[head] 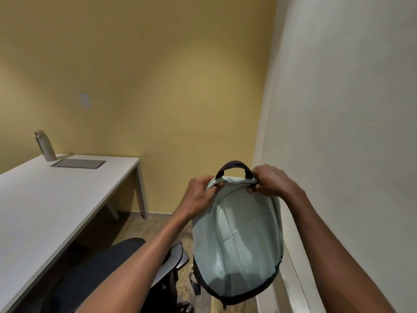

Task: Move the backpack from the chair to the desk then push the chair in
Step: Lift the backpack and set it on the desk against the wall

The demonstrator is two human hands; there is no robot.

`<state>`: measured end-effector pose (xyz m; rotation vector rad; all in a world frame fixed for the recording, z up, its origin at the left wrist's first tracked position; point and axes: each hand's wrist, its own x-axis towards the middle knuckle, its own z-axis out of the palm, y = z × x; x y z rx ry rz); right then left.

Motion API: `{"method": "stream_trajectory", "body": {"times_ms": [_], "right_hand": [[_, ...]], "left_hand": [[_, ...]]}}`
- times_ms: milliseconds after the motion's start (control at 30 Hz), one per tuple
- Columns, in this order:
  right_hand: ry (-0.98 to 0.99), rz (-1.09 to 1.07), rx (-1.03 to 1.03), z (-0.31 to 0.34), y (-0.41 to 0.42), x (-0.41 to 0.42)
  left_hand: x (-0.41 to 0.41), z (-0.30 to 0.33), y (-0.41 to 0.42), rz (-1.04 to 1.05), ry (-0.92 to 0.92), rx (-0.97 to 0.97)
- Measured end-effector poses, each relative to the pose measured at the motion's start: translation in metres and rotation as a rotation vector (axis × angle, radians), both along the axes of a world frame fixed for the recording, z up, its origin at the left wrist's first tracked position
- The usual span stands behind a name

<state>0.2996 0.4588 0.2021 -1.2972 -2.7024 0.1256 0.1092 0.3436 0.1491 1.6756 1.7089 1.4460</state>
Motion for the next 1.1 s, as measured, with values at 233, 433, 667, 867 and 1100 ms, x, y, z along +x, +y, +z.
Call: {"method": "stream_trajectory", "body": {"times_ms": [233,433,667,867,1100], "right_hand": [[0.059,0.044,0.060,0.000,0.097,-0.049],[0.014,0.146,0.058,0.005,0.178,-0.107],[-0.012,0.261,0.013,-0.003,0.252,-0.174],[-0.018,0.405,0.091,-0.018,0.325,-0.245],[-0.119,0.605,-0.015,-0.035,0.441,-0.338]], "left_hand": [[-0.050,0.006,0.091,0.011,0.003,0.010],[-0.110,0.012,0.165,0.043,0.025,0.007],[-0.175,0.004,0.234,0.200,0.142,-0.017],[-0.228,-0.006,0.291,0.368,0.145,-0.021],[-0.302,-0.023,0.375,0.465,0.100,-0.040]]}}
